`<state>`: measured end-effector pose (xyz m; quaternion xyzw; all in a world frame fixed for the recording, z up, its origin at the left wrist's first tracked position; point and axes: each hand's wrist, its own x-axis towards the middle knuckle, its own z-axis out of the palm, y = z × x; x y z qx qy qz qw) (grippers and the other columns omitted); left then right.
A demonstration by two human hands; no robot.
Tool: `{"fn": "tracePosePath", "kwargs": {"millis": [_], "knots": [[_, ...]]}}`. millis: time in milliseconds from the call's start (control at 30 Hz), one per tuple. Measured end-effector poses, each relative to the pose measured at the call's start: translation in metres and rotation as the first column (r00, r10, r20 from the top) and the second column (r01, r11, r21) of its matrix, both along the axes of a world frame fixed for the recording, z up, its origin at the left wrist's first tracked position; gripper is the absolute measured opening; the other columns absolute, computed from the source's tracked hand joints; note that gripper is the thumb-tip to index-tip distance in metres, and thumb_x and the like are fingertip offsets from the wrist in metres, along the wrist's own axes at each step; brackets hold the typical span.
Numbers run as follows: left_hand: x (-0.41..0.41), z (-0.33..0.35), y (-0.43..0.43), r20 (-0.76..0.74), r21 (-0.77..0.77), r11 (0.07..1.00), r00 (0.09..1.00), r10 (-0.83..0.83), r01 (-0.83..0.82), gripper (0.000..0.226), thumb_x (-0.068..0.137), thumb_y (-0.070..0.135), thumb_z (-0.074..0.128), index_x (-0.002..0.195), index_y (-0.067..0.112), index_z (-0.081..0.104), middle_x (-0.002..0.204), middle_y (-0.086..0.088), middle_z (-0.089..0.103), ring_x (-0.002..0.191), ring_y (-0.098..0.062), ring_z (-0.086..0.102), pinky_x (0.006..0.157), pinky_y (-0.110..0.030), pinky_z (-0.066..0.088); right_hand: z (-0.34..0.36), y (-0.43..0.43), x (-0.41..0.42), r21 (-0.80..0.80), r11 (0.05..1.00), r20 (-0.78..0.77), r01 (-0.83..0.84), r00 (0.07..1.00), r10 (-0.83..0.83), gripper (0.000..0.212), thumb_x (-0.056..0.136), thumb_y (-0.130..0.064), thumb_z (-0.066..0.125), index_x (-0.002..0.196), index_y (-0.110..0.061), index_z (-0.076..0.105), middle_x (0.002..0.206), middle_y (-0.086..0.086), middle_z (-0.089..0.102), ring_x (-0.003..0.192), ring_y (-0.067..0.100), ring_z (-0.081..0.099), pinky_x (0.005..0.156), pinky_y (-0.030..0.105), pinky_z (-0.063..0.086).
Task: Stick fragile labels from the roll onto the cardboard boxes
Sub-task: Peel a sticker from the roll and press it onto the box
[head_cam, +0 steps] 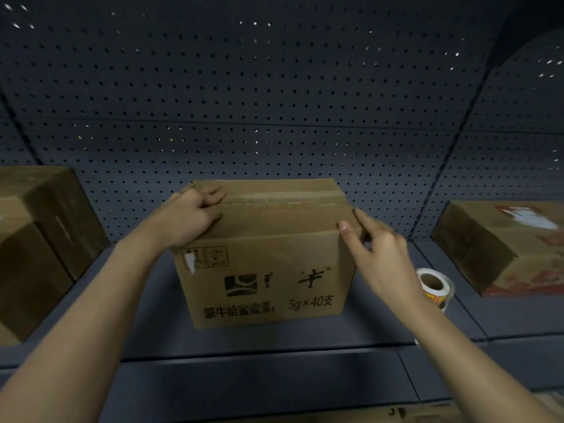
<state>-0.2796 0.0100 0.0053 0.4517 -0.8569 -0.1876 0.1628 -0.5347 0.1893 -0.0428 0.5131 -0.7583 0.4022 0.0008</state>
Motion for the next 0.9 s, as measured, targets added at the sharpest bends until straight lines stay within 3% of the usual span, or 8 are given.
{"fn": "tracePosePath", "kwargs": {"millis": [167,300,367,467,600,733,800,900], "knots": [[-0.001,0.001,0.006,0.025,-0.156,0.986,0.998,0.056,-0.051,0.048,0.100,0.031,0.047,0.148,0.030,0.042,0.162,0.005,0.024,0.152,-0.026,0.006,0.122,-0.049,0.011,0.000,0.005,-0.006,-0.029,0.999,0.121,-0.022,0.992,0.025,0.058,0.096,-0.056,0.048,0.146,-0.028,0.045,0.130,-0.001,0.061,0.099,0.006,0.059,0.085,0.025,0.041],[-0.022,0.018,0.044,-0.271,-0.326,0.945,0.958,-0.095,0.002,0.038,0.097,0.015,0.051,0.133,0.020,0.060,0.146,0.005,0.049,0.146,-0.017,0.030,0.120,-0.036,0.018,-0.008,0.024,-0.025,-0.085,0.995,0.221,0.055,0.975,-0.035,0.047,0.097,-0.050,0.050,0.140,-0.031,0.050,0.112,-0.008,0.065,0.095,0.002,0.058,0.078,0.011,0.040],[-0.042,0.025,0.067,-0.359,-0.373,0.926,0.912,-0.201,0.057,0.032,0.095,0.013,0.053,0.121,0.021,0.068,0.124,0.010,0.062,0.120,-0.006,0.054,0.111,-0.032,0.035,-0.015,0.036,-0.041,-0.085,0.989,0.251,0.118,0.963,-0.094,0.041,0.097,-0.045,0.053,0.135,-0.029,0.055,0.107,-0.009,0.065,0.098,0.004,0.060,0.080,0.012,0.041],[-0.077,0.025,0.089,-0.370,-0.303,0.938,0.885,-0.281,0.170,0.028,0.095,0.021,0.052,0.117,0.026,0.069,0.107,0.017,0.064,0.074,0.010,0.048,0.076,-0.025,0.047,-0.031,0.056,-0.069,-0.036,0.979,0.288,0.202,0.940,-0.184,0.035,0.097,-0.034,0.058,0.130,-0.023,0.060,0.106,-0.004,0.067,0.099,0.010,0.063,0.083,0.022,0.042],[-0.124,0.012,0.106,-0.325,-0.238,0.927,0.875,-0.359,0.292,0.026,0.097,0.025,0.052,0.117,0.032,0.067,0.102,0.030,0.059,0.082,0.014,0.051,0.074,-0.010,0.039,-0.051,0.089,-0.101,0.069,0.965,0.296,0.253,0.918,-0.262,0.029,0.098,-0.027,0.059,0.125,-0.018,0.063,0.101,-0.002,0.067,0.097,0.014,0.063,0.081,0.026,0.045],[-0.166,0.001,0.126,-0.303,-0.255,0.879,0.830,-0.469,0.403,0.026,0.097,0.020,0.053,0.116,0.024,0.071,0.105,0.014,0.067,0.088,0.008,0.056,0.071,-0.002,0.036,-0.072,0.120,-0.126,0.174,0.937,0.296,0.302,0.892,-0.342,0.028,0.098,-0.026,0.059,0.124,-0.016,0.065,0.110,0.004,0.070,0.100,0.017,0.061,0.082,0.026,0.041],[-0.185,-0.006,0.134,-0.287,-0.295,0.835,0.790,-0.541,0.464,0.024,0.096,0.017,0.054,0.112,0.017,0.073,0.098,0.010,0.067,0.079,0.010,0.054,0.068,0.000,0.036,-0.083,0.131,-0.137,0.227,0.921,0.292,0.318,0.879,-0.376,0.029,0.097,-0.026,0.060,0.123,-0.015,0.065,0.113,0.006,0.070,0.107,0.021,0.063,0.082,0.026,0.042],[-0.213,-0.018,0.146,-0.266,-0.327,0.786,0.747,-0.609,0.524,0.023,0.096,0.018,0.055,0.109,0.014,0.073,0.104,0.004,0.071,0.091,-0.001,0.061,0.078,-0.011,0.043,-0.099,0.142,-0.149,0.278,0.900,0.283,0.336,0.866,-0.411,0.031,0.095,-0.024,0.063,0.124,-0.015,0.065,0.113,0.006,0.072,0.109,0.022,0.065,0.085,0.030,0.048]]}}
